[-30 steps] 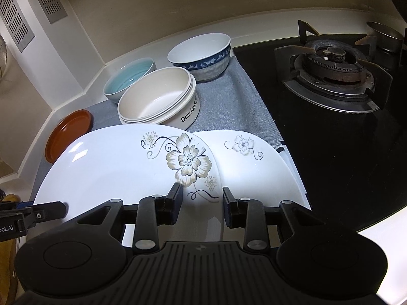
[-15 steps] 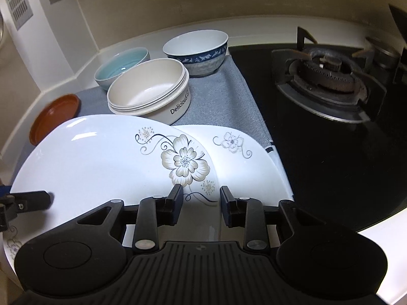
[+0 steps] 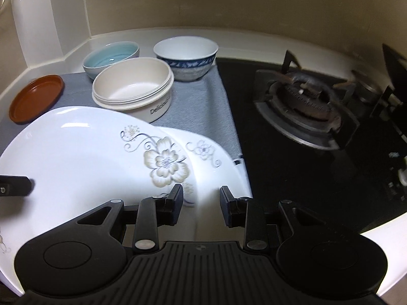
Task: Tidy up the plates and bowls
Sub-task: 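Carry the flower plate with the left gripper over the plain white plate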
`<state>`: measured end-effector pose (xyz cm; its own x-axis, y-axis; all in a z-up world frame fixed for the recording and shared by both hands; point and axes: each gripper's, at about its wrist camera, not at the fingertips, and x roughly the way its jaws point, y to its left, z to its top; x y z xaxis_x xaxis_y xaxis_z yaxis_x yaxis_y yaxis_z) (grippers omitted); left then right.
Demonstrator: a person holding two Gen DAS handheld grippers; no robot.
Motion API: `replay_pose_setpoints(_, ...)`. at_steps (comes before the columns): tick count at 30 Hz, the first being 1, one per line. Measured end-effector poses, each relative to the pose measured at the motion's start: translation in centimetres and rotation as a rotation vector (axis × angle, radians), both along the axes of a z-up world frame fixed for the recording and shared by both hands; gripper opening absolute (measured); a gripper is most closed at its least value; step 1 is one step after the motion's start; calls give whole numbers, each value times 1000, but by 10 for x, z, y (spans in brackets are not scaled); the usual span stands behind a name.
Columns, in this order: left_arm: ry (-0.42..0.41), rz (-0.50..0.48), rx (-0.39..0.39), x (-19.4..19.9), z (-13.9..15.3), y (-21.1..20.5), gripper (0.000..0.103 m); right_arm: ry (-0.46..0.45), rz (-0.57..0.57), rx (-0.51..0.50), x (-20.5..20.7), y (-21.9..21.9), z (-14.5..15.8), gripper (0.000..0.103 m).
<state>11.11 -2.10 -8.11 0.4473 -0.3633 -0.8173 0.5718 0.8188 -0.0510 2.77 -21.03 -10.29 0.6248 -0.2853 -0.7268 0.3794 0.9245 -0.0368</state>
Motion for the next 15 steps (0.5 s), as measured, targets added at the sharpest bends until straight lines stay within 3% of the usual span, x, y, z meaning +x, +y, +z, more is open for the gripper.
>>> replay_pose_setpoints(2,3,11,-7,1,1,3,29,-3,-2,-21,-5,-1,3,34)
replay_pose_setpoints(5,-3,13,-21,1,4,6,21,3,-7,-8,-10,-6,3,34)
replay_pose_setpoints(15,2,18,-29,1,5,5,19,7,-25,24,-14,-14,7,36)
